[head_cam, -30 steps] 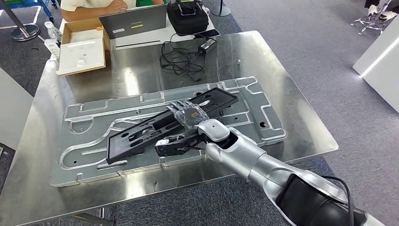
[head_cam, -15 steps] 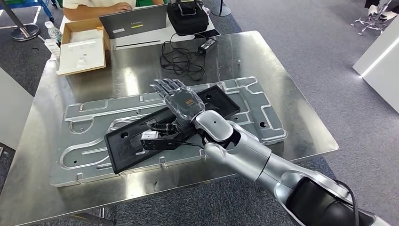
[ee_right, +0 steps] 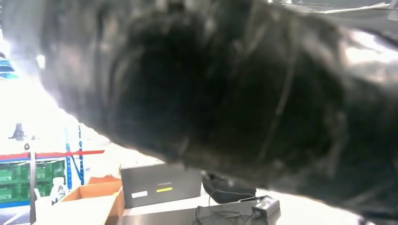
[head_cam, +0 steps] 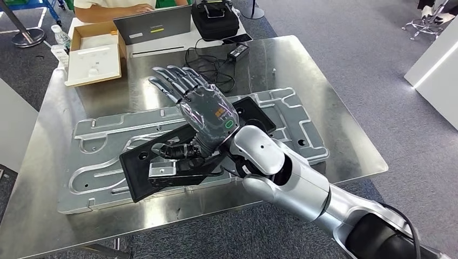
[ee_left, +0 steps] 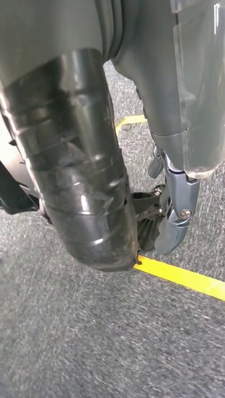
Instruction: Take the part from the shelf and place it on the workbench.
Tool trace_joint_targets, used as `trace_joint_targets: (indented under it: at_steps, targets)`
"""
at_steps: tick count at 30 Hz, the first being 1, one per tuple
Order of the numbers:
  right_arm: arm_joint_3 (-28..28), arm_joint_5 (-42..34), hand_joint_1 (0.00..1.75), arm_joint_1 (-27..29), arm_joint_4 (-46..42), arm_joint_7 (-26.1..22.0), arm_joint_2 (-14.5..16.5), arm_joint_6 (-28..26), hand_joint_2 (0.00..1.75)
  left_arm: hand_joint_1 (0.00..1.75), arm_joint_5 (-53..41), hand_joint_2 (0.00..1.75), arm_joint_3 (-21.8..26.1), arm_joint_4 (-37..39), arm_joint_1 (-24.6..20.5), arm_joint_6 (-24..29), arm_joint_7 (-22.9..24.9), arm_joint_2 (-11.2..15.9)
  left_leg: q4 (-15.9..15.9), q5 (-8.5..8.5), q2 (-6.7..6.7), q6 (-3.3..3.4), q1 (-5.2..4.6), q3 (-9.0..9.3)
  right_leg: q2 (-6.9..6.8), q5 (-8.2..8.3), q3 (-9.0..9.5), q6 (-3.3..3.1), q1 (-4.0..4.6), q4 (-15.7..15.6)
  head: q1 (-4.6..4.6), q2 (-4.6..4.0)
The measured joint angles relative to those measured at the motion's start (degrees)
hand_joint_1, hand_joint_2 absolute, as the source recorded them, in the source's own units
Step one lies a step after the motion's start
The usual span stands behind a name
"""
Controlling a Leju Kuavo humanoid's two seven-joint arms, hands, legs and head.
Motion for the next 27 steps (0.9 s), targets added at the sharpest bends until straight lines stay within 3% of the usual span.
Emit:
trace_joint_targets:
  at_steps: [4, 6, 7, 9, 10, 11, 12, 13, 15, 17, 19, 21, 23, 25, 26, 27]
  targets:
    - [0.0, -0.4, 0.00, 0.2, -0.3, 0.0, -0.4, 0.4, 0.00, 0.00, -0.4, 0.00, -0.1, 0.0, 0.0, -0.3, 0.1, 0.3, -0.3, 0.27, 0.02, 0.54, 0.02, 0.07, 0.04, 0.23, 0.12, 0.51, 0.01, -0.3, 0.00, 0.00]
    - [-0.1, -0.5, 0.00, 0.2, -0.4, 0.1, -0.6, 0.6, 0.00, 0.00, -0.6, 0.00, -0.1, 0.0, 0.0, -0.2, 0.3, 0.3, -1.5, 1.14, 0.29, 1.05, 0.41, 0.71, -0.05, -0.64, -0.06, 1.00, 0.13, 0.5, 0.03, 0.00]
    - [-0.1, -0.5, 0.00, 0.3, -0.5, 0.1, -0.7, 0.6, 0.00, 0.00, -0.6, 0.00, -0.1, 0.0, 0.0, -0.1, 0.4, 0.2, -2.0, 1.55, 0.45, 1.28, 0.62, 1.01, -0.12, -1.96, -0.78, 1.23, 0.12, 2.3, 0.03, 0.00]
    - [-0.1, -0.6, 0.00, 0.5, -0.6, 0.1, -1.0, 0.9, 0.00, 0.00, -0.6, 0.00, -0.1, 0.0, 0.0, -0.2, 0.4, 0.3, -2.2, 1.82, 0.67, 1.47, 0.68, 1.05, -0.25, -5.66, -3.77, 1.72, -0.29, 9.1, 0.03, 0.00]
    - [-0.1, -0.8, 0.00, 0.7, -0.6, 0.2, -1.1, 1.3, 0.00, 0.00, -0.7, 0.00, -0.1, 0.0, 0.0, -0.3, 0.4, 0.3, -2.1, 1.81, 0.71, 1.47, 0.69, 0.91, -0.28, -6.92, -5.38, 2.00, -0.55, 12.5, 0.02, 0.00]
    - [-0.1, -1.0, 0.00, 1.0, -0.7, 0.2, -1.2, 1.8, 0.00, 0.00, -0.7, 0.00, -0.1, 0.0, 0.1, -0.3, 0.4, 0.3, -1.9, 1.76, 0.74, 1.43, 0.72, 0.77, -0.35, -7.18, -6.36, 2.27, -0.82, 14.6, 0.02, 0.00]
    - [-0.1, -1.2, 0.00, 1.2, -0.9, 0.3, -1.3, 2.2, 0.00, 0.00, -0.7, 0.00, -0.2, 0.0, 0.1, -0.4, 0.4, 0.4, -1.7, 1.65, 0.74, 1.33, 0.78, 0.65, -0.44, -6.26, -6.32, 2.52, -1.09, 14.5, 0.02, 0.00]
    - [-0.1, -1.4, 0.00, 1.4, -1.2, 0.3, -1.4, 2.5, 0.00, 0.00, -0.7, 0.00, -0.2, 0.0, 0.1, -0.4, 0.4, 0.4, -1.4, 1.44, 0.74, 1.17, 0.88, 0.55, -0.57, -4.43, -5.18, 2.72, -1.35, 12.3, 0.02, 0.00]
    - [0.0, -1.8, 0.00, 1.6, -1.8, 0.2, -1.4, 2.7, 0.00, 0.00, -0.8, 0.00, -0.3, 0.0, 0.1, -0.3, 0.5, 0.4, -0.5, 0.79, 0.71, 0.54, 1.02, 0.22, -0.79, -1.35, -1.51, 2.86, -1.51, 5.2, 0.04, 0.00]
    - [0.2, -2.0, 0.00, 2.0, -2.3, 0.1, -1.5, 2.8, 0.00, 0.00, -0.9, 0.00, -0.4, 0.0, 0.1, 0.1, 0.7, 0.4, 0.3, 0.41, 0.66, -0.22, 0.97, -0.27, -0.78, -0.89, 0.38, 2.37, -1.15, 1.6, 0.03, 0.00]
    - [0.4, -2.2, 0.00, 2.3, -2.5, -0.3, -1.7, 2.7, 0.00, 0.00, -1.0, 0.00, -0.4, 0.0, 0.1, 0.3, 0.9, 0.3, 0.5, 0.47, 0.67, -0.87, 0.94, -0.54, -0.68, -1.13, 0.29, 1.52, -0.81, 1.4, 0.01, 0.00]
    - [0.6, -2.5, 0.00, 2.5, -2.8, -0.6, -1.7, 2.7, 0.00, 0.00, -1.0, 0.00, -0.5, 0.0, 0.0, 0.2, 0.7, 0.3, 1.4, -0.69, 0.68, -1.38, 1.10, -0.96, -0.77, -0.81, 0.17, 0.49, -0.96, 0.9, -0.01, 0.00]
    - [0.8, -2.9, 0.00, 2.6, -3.5, -0.7, -1.6, 3.0, 0.00, 0.00, -0.8, 0.00, -0.5, 0.0, 0.0, 0.3, 0.4, 0.3, 5.9, -4.30, 0.63, -1.67, 1.21, -2.70, -0.92, -0.27, -0.09, -0.47, -1.09, 0.4, -0.02, 0.00]
    - [1.4, -3.1, 0.00, 3.1, -3.9, -0.5, -0.8, 3.6, 0.00, 0.00, -0.5, 0.00, -0.5, 0.0, 0.0, 1.0, -0.1, 0.3, 13.0, -8.10, 0.60, -1.89, 1.20, -5.37, -0.99, 0.15, -0.70, -0.93, -0.87, 0.4, -0.02, 0.00]
    - [1.8, -2.9, 0.00, 3.4, -4.0, -0.3, -0.2, 3.9, 0.00, 0.00, -0.4, 0.00, -0.5, 0.0, 0.1, 1.4, -0.2, 0.3, 15.4, -8.76, 0.60, -1.98, 1.20, -6.12, -1.00, 0.35, -1.06, -1.01, -0.77, 0.5, -0.02, 0.00]
    - [2.4, -2.7, 0.00, 3.8, -4.0, 0.0, 0.7, 4.1, 0.00, 0.00, -0.4, 0.00, -0.5, 0.0, 0.1, 1.6, -0.2, 0.4, 15.8, -8.33, 0.60, -2.03, 1.21, -6.00, -0.97, 0.53, -1.41, -1.01, -0.71, 0.6, -0.02, 0.00]
